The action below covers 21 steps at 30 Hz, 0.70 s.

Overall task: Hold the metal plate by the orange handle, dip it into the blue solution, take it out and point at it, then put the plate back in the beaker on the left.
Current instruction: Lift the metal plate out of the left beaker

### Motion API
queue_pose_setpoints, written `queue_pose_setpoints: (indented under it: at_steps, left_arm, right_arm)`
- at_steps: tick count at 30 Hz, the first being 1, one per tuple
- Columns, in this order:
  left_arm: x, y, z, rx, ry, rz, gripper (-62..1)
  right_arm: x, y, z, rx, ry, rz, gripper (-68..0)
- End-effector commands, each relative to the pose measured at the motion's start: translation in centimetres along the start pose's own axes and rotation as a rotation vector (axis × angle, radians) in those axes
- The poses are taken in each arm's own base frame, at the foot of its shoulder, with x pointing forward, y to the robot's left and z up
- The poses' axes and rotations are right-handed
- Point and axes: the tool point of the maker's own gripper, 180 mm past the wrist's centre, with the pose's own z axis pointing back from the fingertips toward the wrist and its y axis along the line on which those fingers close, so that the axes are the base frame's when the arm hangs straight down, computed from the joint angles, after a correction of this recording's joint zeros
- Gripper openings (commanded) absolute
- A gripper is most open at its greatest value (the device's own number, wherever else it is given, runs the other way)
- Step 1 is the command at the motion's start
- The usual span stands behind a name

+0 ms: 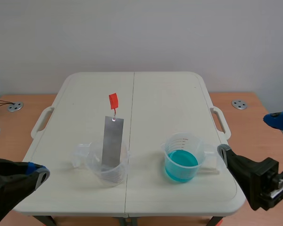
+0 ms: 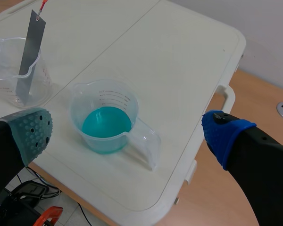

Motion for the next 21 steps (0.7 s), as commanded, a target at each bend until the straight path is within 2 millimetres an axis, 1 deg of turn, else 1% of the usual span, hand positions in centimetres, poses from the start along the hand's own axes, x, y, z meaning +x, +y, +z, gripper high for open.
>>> queue_pose_setpoints:
  at_steps: [1, 4, 7, 13, 17, 21]
  left_arm:
    - [-0.3, -0.3, 0.2, -0.004, -0.002, 0.023, -59.3]
    - [-1.6, -1.0, 0.6, -0.014, 0.025, 0.049, -59.3]
    - [-3.4, -2.1, 1.5, -0.027, 0.055, 0.070, -59.3]
    - [-7.8, -3.7, 3.4, -0.041, 0.143, 0.131, -59.3]
    - [-11.1, -4.1, 4.7, -0.032, 0.206, 0.159, -59.3]
    - [-14.1, -3.8, 5.9, -0.006, 0.252, 0.179, -59.3]
  right_arm:
    - [1.1, -0.3, 0.0, -0.009, -0.041, 0.003, -1.2]
    - [1.2, -0.3, 0.0, -0.009, -0.043, 0.004, -1.2]
    - [1.2, -0.3, 0.0, -0.009, -0.045, 0.004, -1.2]
    - [1.2, -0.2, 0.0, -0.002, -0.045, 0.003, -1.2]
    - [1.3, -0.2, 0.0, -0.002, -0.045, 0.003, -1.2]
    - [1.5, -0.2, -0.2, 0.002, -0.053, 0.009, -1.2]
